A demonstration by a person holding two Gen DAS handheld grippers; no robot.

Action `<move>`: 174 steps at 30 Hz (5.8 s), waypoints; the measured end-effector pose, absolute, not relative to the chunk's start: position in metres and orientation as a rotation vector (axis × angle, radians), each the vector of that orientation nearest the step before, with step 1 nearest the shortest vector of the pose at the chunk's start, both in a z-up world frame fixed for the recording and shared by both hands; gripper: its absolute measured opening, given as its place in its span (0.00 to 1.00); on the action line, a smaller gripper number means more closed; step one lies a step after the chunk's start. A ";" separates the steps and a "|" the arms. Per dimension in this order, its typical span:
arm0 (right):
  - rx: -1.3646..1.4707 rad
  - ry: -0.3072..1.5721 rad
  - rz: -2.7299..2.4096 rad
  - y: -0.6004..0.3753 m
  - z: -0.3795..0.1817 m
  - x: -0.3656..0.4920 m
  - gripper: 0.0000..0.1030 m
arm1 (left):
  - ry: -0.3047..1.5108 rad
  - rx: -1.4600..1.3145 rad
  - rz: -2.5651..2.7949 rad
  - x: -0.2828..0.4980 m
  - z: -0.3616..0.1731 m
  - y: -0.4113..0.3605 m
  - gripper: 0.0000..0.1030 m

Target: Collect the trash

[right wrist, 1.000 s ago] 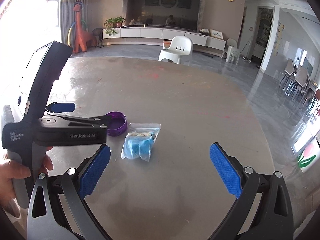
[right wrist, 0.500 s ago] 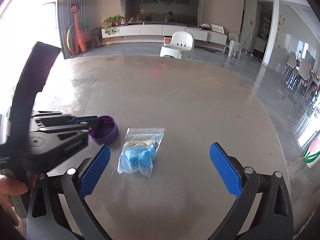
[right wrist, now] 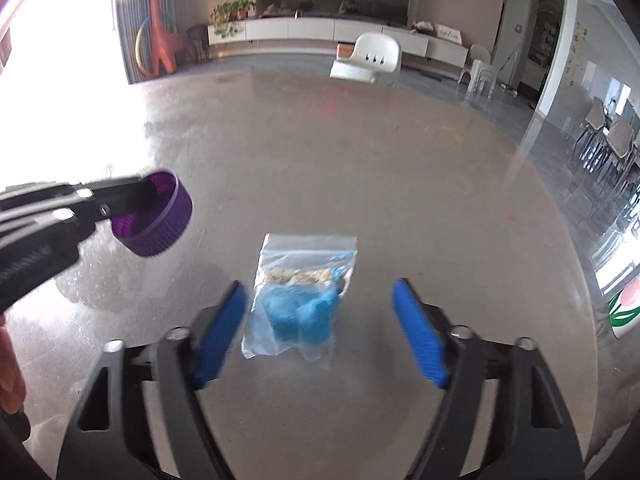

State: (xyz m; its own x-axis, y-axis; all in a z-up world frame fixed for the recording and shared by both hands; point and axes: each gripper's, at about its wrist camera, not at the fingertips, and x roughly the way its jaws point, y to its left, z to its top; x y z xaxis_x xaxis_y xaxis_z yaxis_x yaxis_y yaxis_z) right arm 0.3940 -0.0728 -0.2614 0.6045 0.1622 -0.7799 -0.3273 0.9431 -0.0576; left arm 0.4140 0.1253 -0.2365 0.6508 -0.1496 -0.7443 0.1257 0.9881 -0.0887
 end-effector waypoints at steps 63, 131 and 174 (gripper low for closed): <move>0.009 0.705 -0.098 -0.363 -0.159 0.060 0.37 | 0.827 0.219 -0.693 0.132 -0.192 -0.190 0.06; -0.055 0.645 0.017 -0.346 -0.147 0.072 0.96 | 0.749 0.130 -0.381 0.136 -0.155 -0.111 0.95; -0.152 0.481 0.386 -0.112 -0.085 0.124 0.96 | 0.596 -0.028 0.182 0.123 -0.084 0.142 0.95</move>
